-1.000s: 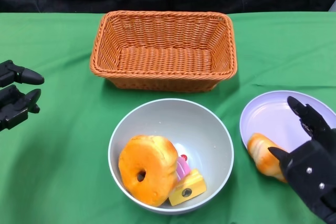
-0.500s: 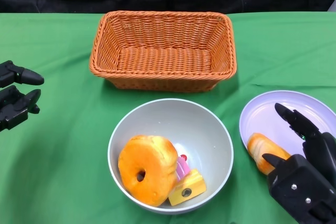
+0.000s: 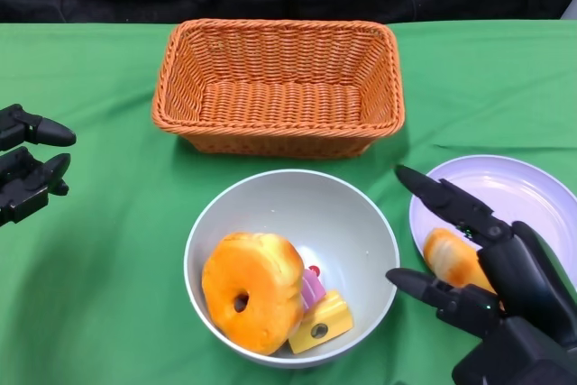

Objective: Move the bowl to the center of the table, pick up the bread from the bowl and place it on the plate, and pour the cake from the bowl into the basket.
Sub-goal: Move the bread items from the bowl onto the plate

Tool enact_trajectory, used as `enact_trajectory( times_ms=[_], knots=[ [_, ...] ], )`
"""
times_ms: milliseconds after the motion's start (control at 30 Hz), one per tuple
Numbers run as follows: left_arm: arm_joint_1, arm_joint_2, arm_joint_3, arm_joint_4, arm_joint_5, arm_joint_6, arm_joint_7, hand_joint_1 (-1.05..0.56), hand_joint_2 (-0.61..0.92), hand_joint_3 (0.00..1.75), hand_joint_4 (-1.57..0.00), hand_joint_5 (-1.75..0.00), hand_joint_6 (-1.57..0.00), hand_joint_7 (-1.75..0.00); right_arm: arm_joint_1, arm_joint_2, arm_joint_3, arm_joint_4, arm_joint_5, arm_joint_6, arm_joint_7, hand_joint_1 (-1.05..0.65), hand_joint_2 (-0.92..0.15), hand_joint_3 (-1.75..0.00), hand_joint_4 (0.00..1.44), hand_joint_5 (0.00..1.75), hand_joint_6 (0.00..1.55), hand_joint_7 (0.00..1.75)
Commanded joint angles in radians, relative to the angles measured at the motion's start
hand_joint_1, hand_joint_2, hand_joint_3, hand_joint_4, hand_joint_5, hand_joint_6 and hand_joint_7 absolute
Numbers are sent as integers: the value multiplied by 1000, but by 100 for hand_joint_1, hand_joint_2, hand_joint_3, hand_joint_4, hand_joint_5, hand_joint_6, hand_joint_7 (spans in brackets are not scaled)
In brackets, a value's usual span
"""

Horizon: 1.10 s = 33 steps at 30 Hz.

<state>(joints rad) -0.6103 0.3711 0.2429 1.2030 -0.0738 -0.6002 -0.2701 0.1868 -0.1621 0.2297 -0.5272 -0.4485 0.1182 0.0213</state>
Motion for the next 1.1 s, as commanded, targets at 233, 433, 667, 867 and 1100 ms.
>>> enact_trajectory(
  times_ms=[233,433,667,867,1100],
  knots=[
    [-1,9,5,-10,-7,-8,-1,0,92,40,-66,-160,-67,-120,-124,11,89,-92,-6,68,153,-57,-92,-6,55,10,47,3],
    [8,4,9,-20,-18,-17,-13,-1,92,39,-66,-159,-67,-119,-200,40,125,-47,-6,153,203,-58,-92,-4,59,10,50,3],
    [20,-3,7,-36,-21,-32,-18,-2,92,38,-68,-160,-68,-120,-284,84,134,80,47,210,224,-59,-92,-6,60,9,51,3],
    [22,-6,4,-44,-19,-28,-20,-3,92,37,-69,-161,-68,-120,-414,53,192,141,-2,372,333,-69,-92,-16,53,4,38,0],
    [20,-8,4,-43,-20,-22,-19,-3,92,36,-69,-161,-67,-121,-521,25,240,171,1,500,443,-79,-92,-20,52,3,22,0]
  ],
)
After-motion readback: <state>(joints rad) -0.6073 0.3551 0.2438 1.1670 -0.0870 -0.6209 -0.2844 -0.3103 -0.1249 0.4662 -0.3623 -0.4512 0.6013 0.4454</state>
